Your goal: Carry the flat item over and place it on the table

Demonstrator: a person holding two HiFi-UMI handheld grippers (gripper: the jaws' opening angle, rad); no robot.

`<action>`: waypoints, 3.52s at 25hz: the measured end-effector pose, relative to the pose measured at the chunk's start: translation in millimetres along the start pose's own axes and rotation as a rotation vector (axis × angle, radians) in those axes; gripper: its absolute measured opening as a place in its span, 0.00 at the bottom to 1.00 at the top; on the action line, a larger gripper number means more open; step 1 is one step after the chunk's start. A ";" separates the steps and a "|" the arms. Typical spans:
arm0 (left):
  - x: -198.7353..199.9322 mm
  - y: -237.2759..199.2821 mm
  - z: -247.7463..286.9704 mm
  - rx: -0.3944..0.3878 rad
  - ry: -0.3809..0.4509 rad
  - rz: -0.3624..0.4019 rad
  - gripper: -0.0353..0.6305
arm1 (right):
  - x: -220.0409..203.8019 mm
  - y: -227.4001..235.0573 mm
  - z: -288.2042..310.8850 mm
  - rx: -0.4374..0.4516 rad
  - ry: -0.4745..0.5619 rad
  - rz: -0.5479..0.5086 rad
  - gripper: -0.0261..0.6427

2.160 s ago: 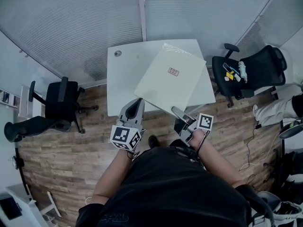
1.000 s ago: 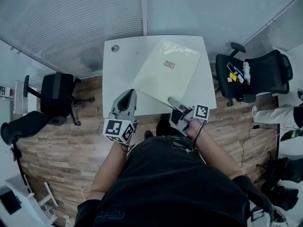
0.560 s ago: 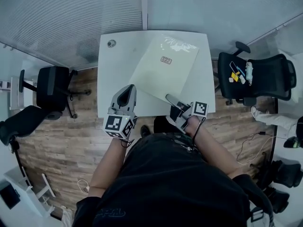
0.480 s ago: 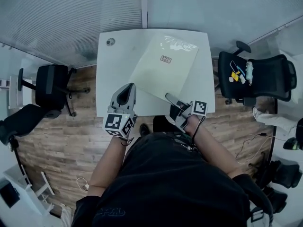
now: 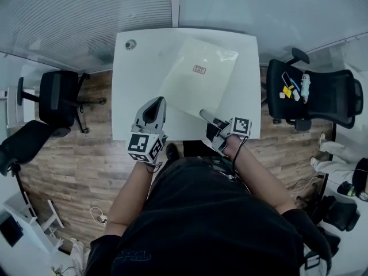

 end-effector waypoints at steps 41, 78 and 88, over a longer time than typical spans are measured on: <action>-25.7 -5.8 40.2 0.030 -0.079 -0.044 0.07 | 38.2 85.0 14.8 -0.241 -0.144 -0.157 0.52; -12.7 17.8 -19.5 -0.093 -0.062 0.070 0.07 | 61.0 82.0 -31.6 -0.749 0.095 -0.771 0.40; -10.3 29.4 -48.8 -0.110 -0.046 0.097 0.07 | 59.2 78.5 -33.3 -0.867 0.105 -0.994 0.30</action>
Point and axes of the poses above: the fingertips, and each gripper's own axes: z forward along the fingers, y to its right, x out of its top, the point moved 2 cm from there along -z, backward along the fingers, and after that the axes turned 3 degrees about z, right-handed, at the moved point
